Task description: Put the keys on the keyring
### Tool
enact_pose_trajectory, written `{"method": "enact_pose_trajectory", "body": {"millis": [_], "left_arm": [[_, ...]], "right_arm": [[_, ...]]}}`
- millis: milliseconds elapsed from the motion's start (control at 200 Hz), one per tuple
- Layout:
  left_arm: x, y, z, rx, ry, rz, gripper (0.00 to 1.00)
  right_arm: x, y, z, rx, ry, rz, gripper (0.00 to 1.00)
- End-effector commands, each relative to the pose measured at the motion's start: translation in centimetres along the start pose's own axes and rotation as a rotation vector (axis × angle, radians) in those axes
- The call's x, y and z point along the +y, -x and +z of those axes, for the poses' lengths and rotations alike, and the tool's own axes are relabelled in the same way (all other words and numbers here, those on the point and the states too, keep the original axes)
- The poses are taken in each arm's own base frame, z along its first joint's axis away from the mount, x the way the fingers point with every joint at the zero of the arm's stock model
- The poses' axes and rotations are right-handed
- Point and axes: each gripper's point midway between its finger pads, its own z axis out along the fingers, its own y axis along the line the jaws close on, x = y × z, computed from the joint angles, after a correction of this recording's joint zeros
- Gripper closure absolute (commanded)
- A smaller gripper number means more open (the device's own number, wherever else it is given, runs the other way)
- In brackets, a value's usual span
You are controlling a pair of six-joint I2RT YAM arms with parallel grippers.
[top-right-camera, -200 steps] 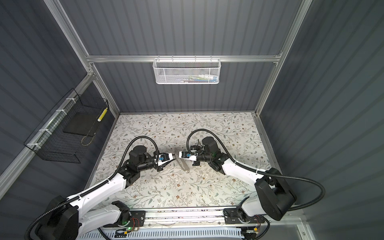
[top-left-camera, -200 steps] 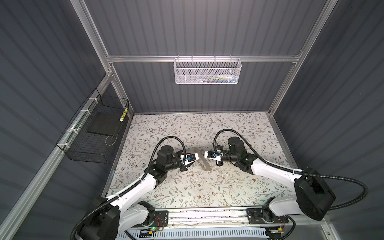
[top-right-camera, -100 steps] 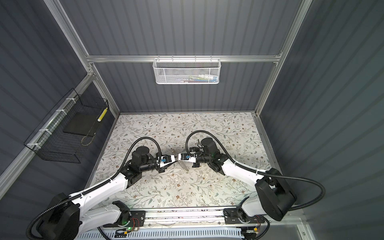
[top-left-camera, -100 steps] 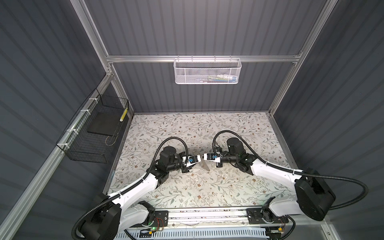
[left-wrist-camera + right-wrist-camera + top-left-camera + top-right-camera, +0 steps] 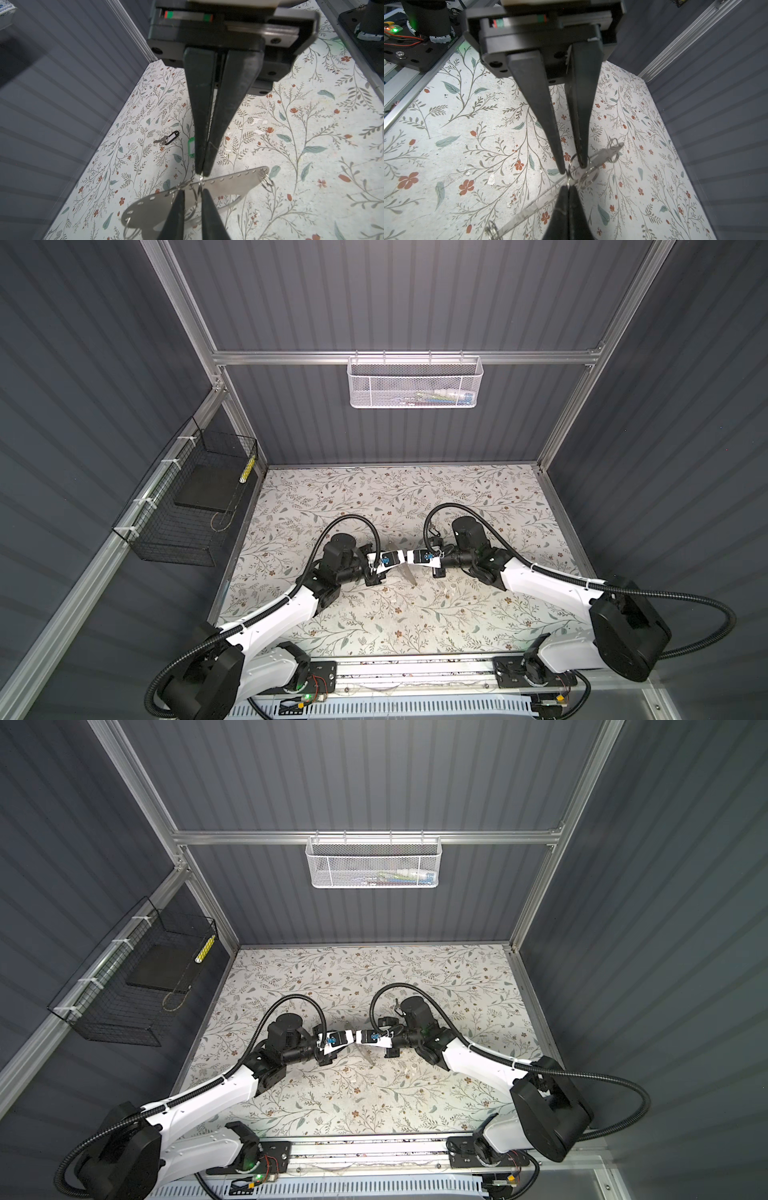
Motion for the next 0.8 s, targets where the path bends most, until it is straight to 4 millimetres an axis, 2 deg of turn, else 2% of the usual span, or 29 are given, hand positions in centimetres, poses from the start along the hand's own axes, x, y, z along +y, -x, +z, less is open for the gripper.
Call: {"method": "enact_pose_trajectory", "body": {"millis": [0, 410, 655, 730, 790], "left_arm": [[1.0, 1.3, 0.2, -0.022, 0.023, 0.024, 0.83], [0.4, 1.6, 0.6, -0.032, -0.003, 0.04, 0.88], [0.5, 2.0, 0.6, -0.048, -0.001, 0.043, 1.0], [0.3, 2.2, 0.4, -0.059, -0.004, 0.043, 1.0], [0.3, 2.5, 0.2, -0.074, -0.004, 0.04, 1.0]], "right_arm": [[-0.6, 2.1, -0.4, -0.046, 0.0, -0.034, 1.0], [-0.6, 2.7, -0.3, -0.064, 0.016, -0.026, 1.0], [-0.3, 2.5, -0.1, -0.055, 0.032, -0.015, 1.0], [-0.6, 2.1, -0.3, -0.033, 0.013, -0.007, 1.0], [-1.0, 1.9, -0.6, -0.012, -0.023, 0.0, 0.87]]}}
